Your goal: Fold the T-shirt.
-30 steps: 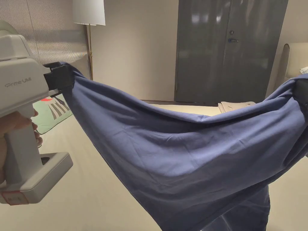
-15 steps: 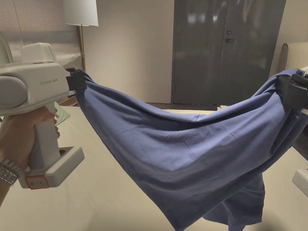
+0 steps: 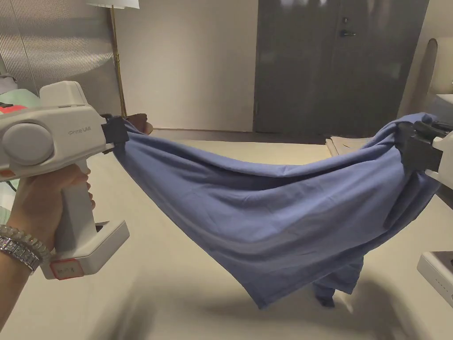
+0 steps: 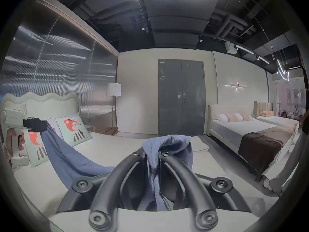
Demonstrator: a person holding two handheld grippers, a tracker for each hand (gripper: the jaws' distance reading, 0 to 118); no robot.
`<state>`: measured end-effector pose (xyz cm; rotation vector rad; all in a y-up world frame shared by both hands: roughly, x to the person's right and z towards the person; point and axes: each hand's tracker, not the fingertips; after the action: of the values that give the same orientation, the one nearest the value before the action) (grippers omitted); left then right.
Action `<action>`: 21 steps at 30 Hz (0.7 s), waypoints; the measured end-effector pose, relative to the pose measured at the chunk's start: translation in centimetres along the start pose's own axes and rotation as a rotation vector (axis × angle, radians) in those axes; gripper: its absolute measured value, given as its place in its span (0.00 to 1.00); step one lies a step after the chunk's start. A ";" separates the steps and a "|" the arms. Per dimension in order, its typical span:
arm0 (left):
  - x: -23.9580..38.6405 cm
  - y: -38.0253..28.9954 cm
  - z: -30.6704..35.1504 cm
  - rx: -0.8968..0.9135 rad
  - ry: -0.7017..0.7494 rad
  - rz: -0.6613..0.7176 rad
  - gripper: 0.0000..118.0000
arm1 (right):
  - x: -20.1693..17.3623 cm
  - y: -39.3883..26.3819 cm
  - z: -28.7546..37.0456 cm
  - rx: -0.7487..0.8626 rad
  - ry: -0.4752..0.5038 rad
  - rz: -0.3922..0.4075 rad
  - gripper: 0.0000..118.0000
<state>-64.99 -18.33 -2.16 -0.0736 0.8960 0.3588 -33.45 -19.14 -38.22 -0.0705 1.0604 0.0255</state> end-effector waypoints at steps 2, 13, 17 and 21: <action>-0.3 -1.2 0.6 -0.038 0.017 -0.011 0.02 | -0.1 -1.4 0.6 -0.040 0.008 0.005 0.09; -3.6 -10.4 10.2 -0.216 0.051 0.006 0.02 | -2.1 -10.1 11.1 -0.262 0.060 -0.040 0.09; -4.6 -14.7 14.3 -0.292 0.082 0.010 0.02 | -2.6 -14.1 15.0 -0.361 0.054 -0.073 0.09; -6.0 -19.2 17.6 -0.380 0.125 0.031 0.02 | -2.4 -18.3 18.5 -0.464 0.038 -0.099 0.09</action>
<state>-48.76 -34.27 11.87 -0.4360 0.9439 0.5548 -17.51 -36.05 -26.35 -0.5444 1.0710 0.1815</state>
